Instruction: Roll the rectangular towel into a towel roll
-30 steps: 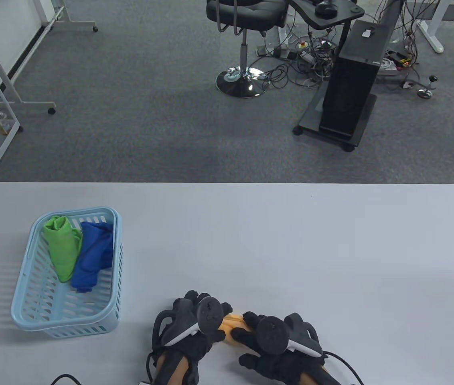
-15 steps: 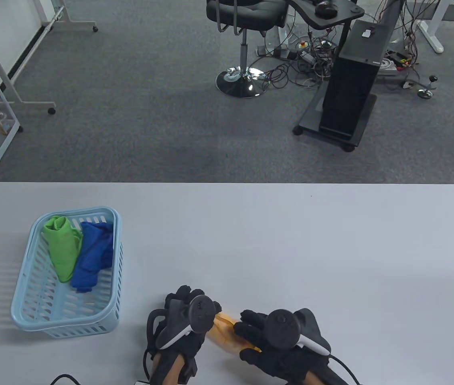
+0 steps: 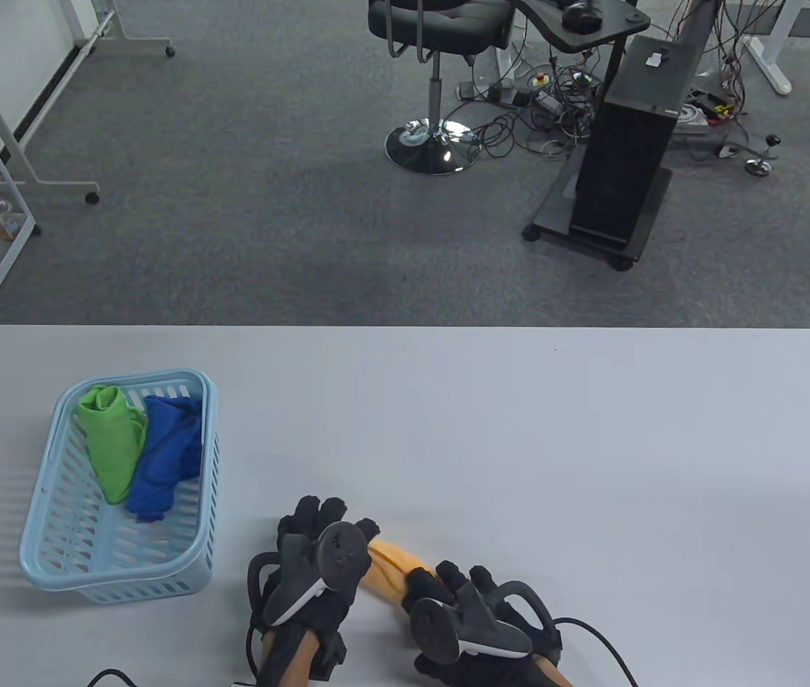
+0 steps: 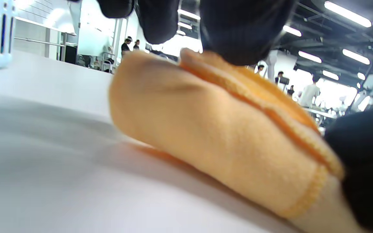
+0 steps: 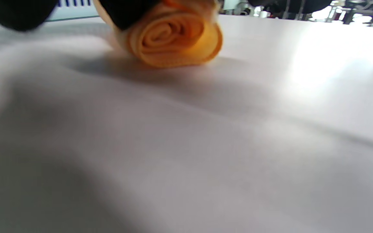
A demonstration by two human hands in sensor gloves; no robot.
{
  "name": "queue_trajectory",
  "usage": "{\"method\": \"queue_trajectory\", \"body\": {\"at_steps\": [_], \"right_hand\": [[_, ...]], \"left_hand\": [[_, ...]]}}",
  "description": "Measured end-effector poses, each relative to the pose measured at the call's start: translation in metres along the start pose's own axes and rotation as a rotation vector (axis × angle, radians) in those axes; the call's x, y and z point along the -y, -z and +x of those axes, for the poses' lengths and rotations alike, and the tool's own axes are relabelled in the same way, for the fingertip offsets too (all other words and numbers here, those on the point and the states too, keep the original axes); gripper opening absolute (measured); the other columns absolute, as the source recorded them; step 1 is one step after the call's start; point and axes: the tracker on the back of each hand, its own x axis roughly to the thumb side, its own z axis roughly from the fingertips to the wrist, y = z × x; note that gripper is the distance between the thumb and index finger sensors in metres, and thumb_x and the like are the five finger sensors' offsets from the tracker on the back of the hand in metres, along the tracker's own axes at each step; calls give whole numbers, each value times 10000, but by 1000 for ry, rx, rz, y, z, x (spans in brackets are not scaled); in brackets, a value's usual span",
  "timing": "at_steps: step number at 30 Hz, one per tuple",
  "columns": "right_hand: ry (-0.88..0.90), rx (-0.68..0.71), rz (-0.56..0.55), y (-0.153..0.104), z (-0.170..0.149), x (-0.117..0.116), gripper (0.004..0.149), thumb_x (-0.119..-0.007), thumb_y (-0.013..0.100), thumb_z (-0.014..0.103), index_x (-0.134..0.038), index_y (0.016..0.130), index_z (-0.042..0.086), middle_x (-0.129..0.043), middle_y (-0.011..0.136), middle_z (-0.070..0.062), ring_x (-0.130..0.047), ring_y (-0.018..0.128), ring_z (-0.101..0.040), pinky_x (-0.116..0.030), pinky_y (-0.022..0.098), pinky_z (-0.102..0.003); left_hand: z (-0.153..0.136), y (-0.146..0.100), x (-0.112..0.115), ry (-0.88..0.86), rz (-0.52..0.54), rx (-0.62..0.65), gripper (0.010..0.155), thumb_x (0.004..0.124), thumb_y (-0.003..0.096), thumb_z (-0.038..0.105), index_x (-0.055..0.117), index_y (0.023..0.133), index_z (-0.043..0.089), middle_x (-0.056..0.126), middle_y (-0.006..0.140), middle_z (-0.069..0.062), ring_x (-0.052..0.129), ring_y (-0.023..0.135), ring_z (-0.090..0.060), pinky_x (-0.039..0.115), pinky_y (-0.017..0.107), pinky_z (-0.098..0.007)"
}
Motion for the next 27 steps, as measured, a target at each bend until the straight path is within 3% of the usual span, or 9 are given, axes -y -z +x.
{"method": "queue_trajectory", "body": {"at_steps": [7,14,18,21,27], "right_hand": [[69,-72,-38,10,-21,3,794,-675,287,557,-476,1002,275,-243,1071,49,-423,1027,-309,-408,721,-620],[112,-33,-138,15,-14,6,760,-685,280,543,-605,951,194,-343,1035,-41,-465,1006,-362,-494,709,-583],[38,-18,-154,17,-8,8,726,-688,283,528,-639,922,187,-330,1032,1,-553,962,-373,-579,686,-538],[-27,-9,-178,19,-4,6,722,-688,284,525,-634,925,199,-266,1052,116,-580,948,-357,-599,675,-515],[-93,-87,-158,27,-2,6,722,-689,282,534,-567,950,288,-299,1061,90,-608,948,-339,-597,677,-530]], "left_hand": [[-12,-4,-8,-93,36,-36,675,759,383,494,661,1033,341,490,1135,-178,367,1051,-479,362,703,-685],[-16,-4,-10,-106,29,-44,713,755,371,531,638,1047,336,472,1140,-181,350,1053,-483,352,704,-688],[-15,-5,-10,-103,23,-45,717,754,370,535,639,1047,334,474,1139,-185,350,1053,-483,353,703,-688],[-16,-5,-10,-110,24,-43,719,753,369,539,638,1049,333,473,1139,-185,348,1052,-485,352,703,-688],[-15,-5,-9,-102,3,-36,760,750,359,567,597,1070,344,444,1155,-184,316,1061,-491,336,703,-696]]}}
